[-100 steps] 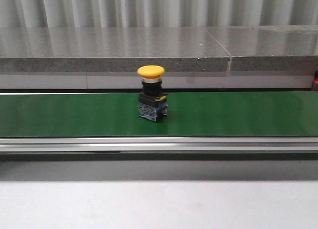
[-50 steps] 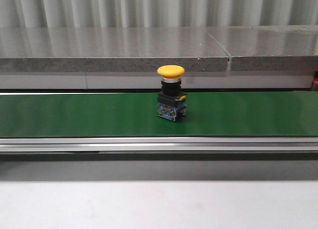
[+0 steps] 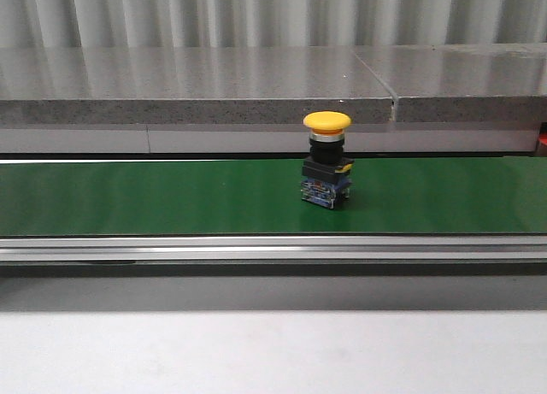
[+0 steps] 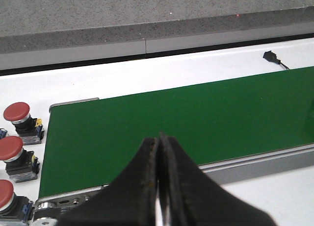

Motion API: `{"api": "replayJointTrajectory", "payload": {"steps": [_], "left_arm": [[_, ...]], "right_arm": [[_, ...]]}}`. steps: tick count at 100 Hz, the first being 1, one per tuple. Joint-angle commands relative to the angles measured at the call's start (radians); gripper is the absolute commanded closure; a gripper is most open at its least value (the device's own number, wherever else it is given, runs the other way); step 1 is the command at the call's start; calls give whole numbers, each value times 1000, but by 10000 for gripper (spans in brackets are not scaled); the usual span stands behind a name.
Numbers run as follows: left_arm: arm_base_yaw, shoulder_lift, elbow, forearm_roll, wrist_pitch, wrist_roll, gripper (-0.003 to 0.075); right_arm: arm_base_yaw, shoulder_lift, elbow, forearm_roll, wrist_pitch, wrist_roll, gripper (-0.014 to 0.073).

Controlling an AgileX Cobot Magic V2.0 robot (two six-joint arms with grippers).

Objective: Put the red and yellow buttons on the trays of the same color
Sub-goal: 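Lower the red button into the red tray and open the right gripper, then grasp the yellow button at the belt's end with the right gripper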

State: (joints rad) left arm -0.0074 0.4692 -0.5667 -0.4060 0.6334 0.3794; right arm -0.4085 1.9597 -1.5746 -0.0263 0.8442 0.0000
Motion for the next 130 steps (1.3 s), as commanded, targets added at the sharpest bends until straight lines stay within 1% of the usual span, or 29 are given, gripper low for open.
{"api": "replayJointTrajectory", "payload": {"steps": [1, 22, 31, 43, 59, 73, 89, 103, 119, 130], "left_arm": [[-6, 3, -26, -22, -69, 0, 740], [-6, 3, -26, -22, -69, 0, 740], [-6, 3, -26, -22, -69, 0, 740], [-6, 3, -26, -22, -69, 0, 740], [-6, 3, -26, -22, -69, 0, 740], [-6, 3, -26, -22, -69, 0, 740], [-6, 3, -26, -22, -69, 0, 740], [-6, 3, -26, -22, -69, 0, 740], [-6, 3, -26, -22, -69, 0, 740], [-6, 3, -26, -22, -69, 0, 740]], "right_arm": [[4, -121, -31, -11, 13, -33, -53], [46, -269, -25, -10, 104, -57, -53], [75, -337, 3, -10, 130, -67, -53], [129, -434, 92, -10, 130, -78, -53], [208, -567, 257, 8, 137, -78, -53], [283, -648, 373, 12, 154, -80, -53], [365, -670, 459, 14, 185, -116, -53], [435, -670, 492, 40, 180, -156, -53], [506, -667, 493, 98, 125, -218, -53], [533, -648, 493, 122, 90, -236, -53]]}}
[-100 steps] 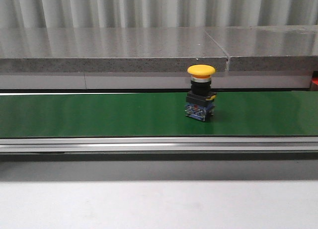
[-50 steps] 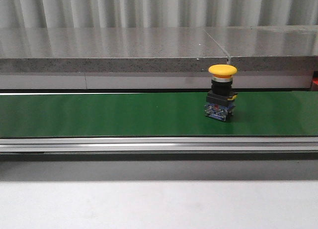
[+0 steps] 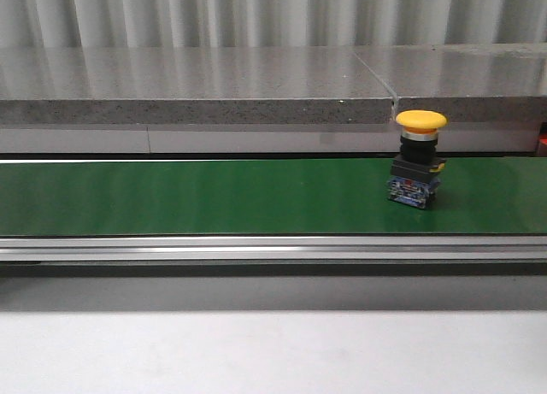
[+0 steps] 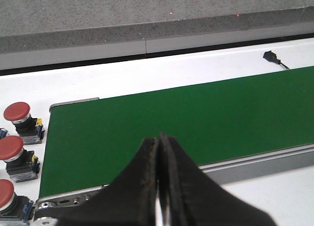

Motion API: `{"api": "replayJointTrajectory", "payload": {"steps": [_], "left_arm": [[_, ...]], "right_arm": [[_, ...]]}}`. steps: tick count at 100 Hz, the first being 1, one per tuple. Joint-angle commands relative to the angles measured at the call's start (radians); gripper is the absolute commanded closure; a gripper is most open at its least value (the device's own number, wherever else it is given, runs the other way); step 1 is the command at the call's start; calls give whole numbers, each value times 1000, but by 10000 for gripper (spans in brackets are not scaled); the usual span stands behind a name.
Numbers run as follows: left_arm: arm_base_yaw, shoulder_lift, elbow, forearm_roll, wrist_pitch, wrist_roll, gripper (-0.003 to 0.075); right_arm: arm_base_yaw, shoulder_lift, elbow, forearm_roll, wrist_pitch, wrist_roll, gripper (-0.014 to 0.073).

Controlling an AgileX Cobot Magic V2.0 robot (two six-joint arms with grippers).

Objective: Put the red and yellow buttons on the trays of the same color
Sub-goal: 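Grasp the yellow button at the belt's end with the right gripper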

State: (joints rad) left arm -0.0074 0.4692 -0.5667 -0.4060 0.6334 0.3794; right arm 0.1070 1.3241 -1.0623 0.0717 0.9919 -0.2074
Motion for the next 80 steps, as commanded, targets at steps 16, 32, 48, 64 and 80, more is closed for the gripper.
{"api": "replayJointTrajectory", "payload": {"steps": [16, 32, 48, 64, 80], "left_arm": [[-6, 3, -26, -22, -69, 0, 740], [-6, 3, -26, -22, -69, 0, 740], [-6, 3, -26, -22, -69, 0, 740], [-6, 3, -26, -22, -69, 0, 740], [-6, 3, -26, -22, -69, 0, 740]], "right_arm": [[42, 42, -22, 49, -86, -48, -53], [43, 91, -25, 133, -151, -86, -53], [43, 121, -25, 158, -237, -91, -53], [43, 156, -33, 158, -265, -107, -53], [51, 181, -33, 158, -302, -107, -47]]}}
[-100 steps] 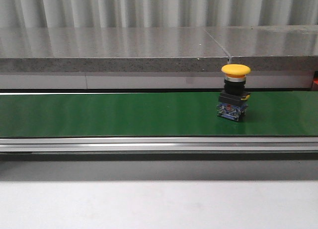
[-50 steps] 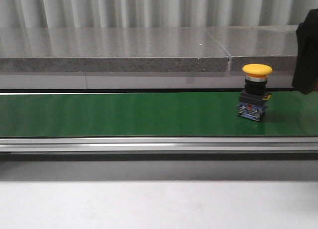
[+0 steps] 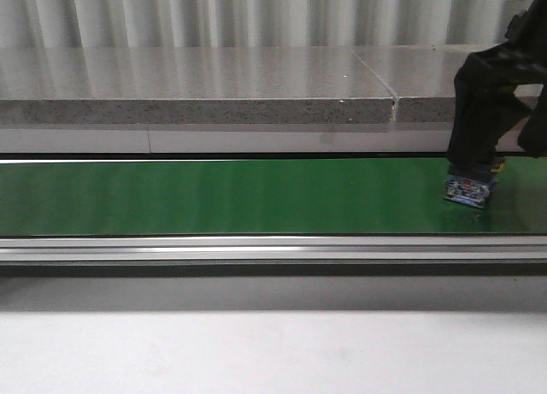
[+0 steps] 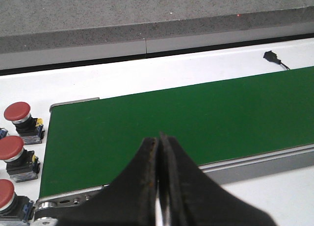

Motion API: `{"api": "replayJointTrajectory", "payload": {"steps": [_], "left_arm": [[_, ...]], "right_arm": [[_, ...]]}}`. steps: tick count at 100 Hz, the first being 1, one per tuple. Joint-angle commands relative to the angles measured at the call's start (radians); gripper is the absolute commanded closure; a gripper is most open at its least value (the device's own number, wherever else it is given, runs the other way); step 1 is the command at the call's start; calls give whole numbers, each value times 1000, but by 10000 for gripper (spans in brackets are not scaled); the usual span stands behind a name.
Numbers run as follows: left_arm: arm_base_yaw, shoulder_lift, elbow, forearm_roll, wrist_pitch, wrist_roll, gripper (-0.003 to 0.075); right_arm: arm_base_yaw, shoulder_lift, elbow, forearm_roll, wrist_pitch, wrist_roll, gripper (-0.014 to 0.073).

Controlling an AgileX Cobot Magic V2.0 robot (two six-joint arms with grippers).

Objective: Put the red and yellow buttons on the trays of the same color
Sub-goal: 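Grasp the yellow button at the belt's end with the right gripper, then lower the yellow button into the yellow tray and release it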

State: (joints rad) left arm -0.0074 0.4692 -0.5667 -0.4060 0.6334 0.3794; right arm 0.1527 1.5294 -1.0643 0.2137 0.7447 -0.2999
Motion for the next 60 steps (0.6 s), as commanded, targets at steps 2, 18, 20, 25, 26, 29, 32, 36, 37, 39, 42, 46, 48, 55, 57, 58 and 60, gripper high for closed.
{"api": "replayJointTrajectory", "payload": {"steps": [2, 18, 20, 25, 26, 29, 32, 36, 37, 39, 42, 46, 48, 55, 57, 58, 60], "left_arm": [[-6, 3, -26, -22, -69, 0, 740], [-6, 3, -26, -22, -69, 0, 740], [-6, 3, -26, -22, -69, 0, 740], [-6, 3, -26, -22, -69, 0, 740], [-6, 3, -26, -22, -69, 0, 740], [-6, 3, -26, -22, -69, 0, 740], [-6, 3, -26, -22, -69, 0, 740], [-6, 3, -26, -22, -69, 0, 740], [-6, 3, -26, -22, -69, 0, 740], [-6, 3, -26, -22, -69, 0, 740], [-6, 3, -26, -22, -69, 0, 740], [-6, 3, -26, -22, -69, 0, 740], [-6, 3, -26, -22, -69, 0, 740], [-6, 3, -26, -22, -69, 0, 740], [-6, 3, -26, -22, -69, 0, 740], [-6, 3, -26, -22, -69, 0, 740], [-6, 3, -26, -22, -69, 0, 740]], "right_arm": [[6, -21, -31, 16, -58, -14, -43], [6, -12, -31, 16, -49, -14, 179], [6, -12, -31, 16, -45, -14, 226], [6, -12, -31, 16, -37, -14, 331], [6, -12, -31, 16, -35, -14, 357], [6, -12, -31, 16, -28, -14, 403], [6, -13, -32, 16, -22, -14, 438], [6, -16, -34, 16, -10, -11, 474], [6, -16, -37, 16, -7, -10, 477], [6, -17, -41, 16, 4, -9, 486], [5, -19, -49, 16, 18, -4, 489], [0, -25, -59, 15, 37, 0, 489], [-2, -29, -64, 15, 47, 3, 489], [-19, -51, -81, 11, 72, 29, 489], [-24, -58, -84, 5, 79, 40, 489], [-30, -61, -86, 3, 81, 44, 489], [-39, -70, -88, -2, 86, 53, 489]]}}
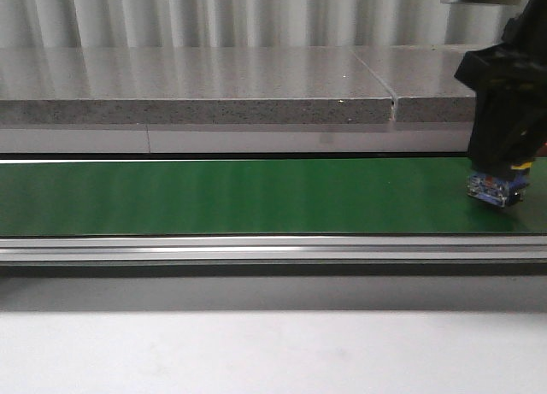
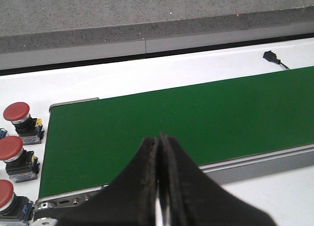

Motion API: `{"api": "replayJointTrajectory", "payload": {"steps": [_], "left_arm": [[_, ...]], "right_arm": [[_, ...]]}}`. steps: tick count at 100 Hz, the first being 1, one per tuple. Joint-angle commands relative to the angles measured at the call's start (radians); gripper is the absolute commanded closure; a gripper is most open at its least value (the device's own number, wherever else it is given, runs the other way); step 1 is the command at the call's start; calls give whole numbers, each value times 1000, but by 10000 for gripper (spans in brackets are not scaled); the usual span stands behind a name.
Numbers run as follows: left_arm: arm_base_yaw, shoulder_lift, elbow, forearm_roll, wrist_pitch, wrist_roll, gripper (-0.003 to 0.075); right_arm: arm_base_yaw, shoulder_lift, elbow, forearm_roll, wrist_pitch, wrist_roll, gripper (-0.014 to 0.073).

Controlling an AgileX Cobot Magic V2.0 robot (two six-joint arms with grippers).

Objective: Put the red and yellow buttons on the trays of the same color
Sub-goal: 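Lower the yellow button into the yellow tray and release it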

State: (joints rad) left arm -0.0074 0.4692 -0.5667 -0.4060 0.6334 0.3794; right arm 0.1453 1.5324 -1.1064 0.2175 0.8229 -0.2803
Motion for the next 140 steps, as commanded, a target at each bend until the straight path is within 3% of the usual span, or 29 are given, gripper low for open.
{"api": "replayJointTrajectory", "payload": {"steps": [1, 18, 38, 69, 123, 140], "left_arm": [[-6, 3, -26, -22, -69, 0, 740], [-6, 3, -26, -22, -69, 0, 740], [-6, 3, -26, -22, -69, 0, 740], [-6, 3, -26, -22, -69, 0, 740], [-6, 3, -26, -22, -69, 0, 740], [-6, 3, -26, -22, -69, 0, 740]], "right_arm": [[-35, -81, -46, -8, 9, 38, 489], [-152, -156, -46, -111, 59, 139, 489], [-371, -186, -41, -192, 77, 257, 489], [-652, -178, 75, -192, -105, 314, 489], [-688, 50, 114, -192, -225, 334, 489], [-688, 80, 114, -194, -225, 333, 412]]}}
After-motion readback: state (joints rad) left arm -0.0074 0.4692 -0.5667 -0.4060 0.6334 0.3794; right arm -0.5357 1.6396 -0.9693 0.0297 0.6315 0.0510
